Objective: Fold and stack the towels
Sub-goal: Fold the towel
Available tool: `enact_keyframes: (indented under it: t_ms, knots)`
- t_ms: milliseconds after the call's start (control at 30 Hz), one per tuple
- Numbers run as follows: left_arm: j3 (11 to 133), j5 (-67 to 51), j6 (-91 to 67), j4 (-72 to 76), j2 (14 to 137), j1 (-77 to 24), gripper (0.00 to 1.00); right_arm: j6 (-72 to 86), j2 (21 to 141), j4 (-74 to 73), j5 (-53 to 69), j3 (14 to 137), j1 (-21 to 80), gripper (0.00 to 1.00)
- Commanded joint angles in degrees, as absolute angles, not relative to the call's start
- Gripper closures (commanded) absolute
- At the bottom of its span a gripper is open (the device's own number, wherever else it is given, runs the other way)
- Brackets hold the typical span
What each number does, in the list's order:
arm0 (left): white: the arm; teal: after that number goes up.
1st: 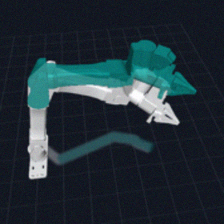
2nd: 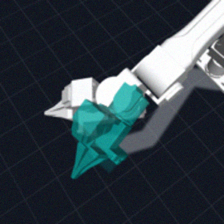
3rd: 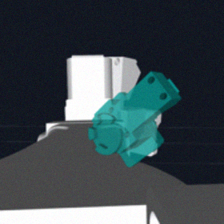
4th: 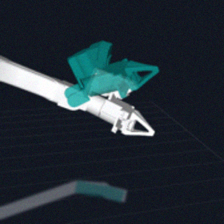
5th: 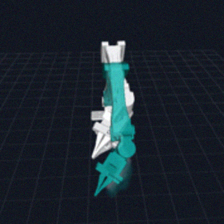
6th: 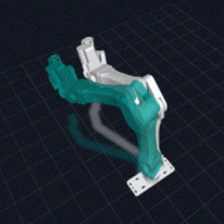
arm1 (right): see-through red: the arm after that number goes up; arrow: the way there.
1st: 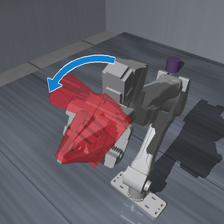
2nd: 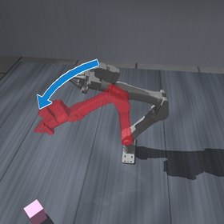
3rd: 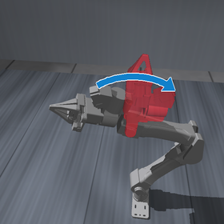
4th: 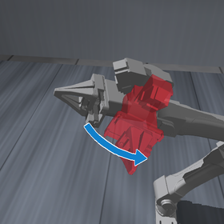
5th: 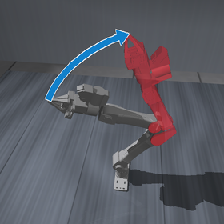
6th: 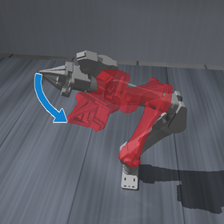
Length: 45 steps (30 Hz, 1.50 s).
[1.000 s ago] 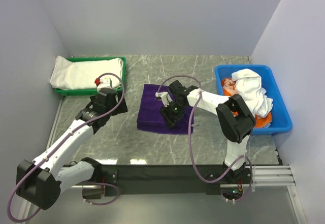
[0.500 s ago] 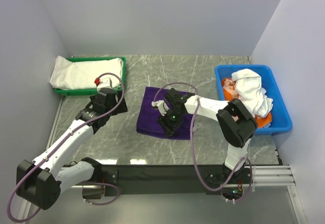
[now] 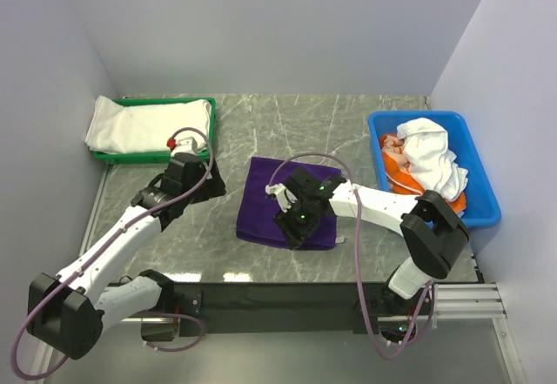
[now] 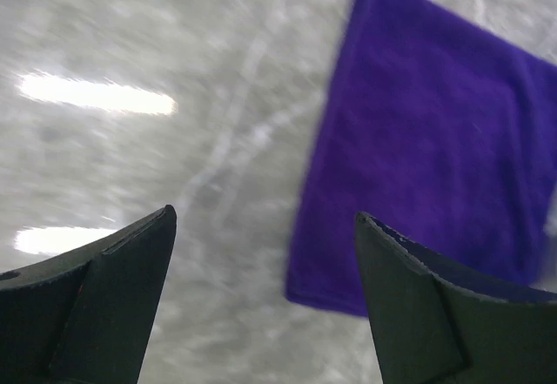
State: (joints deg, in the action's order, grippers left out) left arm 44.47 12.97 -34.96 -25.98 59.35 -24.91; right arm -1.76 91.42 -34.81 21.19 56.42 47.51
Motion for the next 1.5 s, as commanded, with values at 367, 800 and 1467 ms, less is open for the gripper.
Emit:
enact_keyframes:
  t_ms: [367,800,1467]
  knots:
    - [46.2,1.6,-47.4,-21.8,66.3,-36.6,0.30,13.9,79.8,-29.9,24.8,46.6,48.6,0.53]
    - [48.0,0.7,-48.2,-20.6,79.6,-42.0,0.72,27.7,76.7,-23.1,5.4,45.6,44.9,0.56]
    - [38.3,-0.2,-53.8,-25.0,83.1,-41.9,0.99,34.6,77.5,-22.0,7.7,33.2,44.6,0.60]
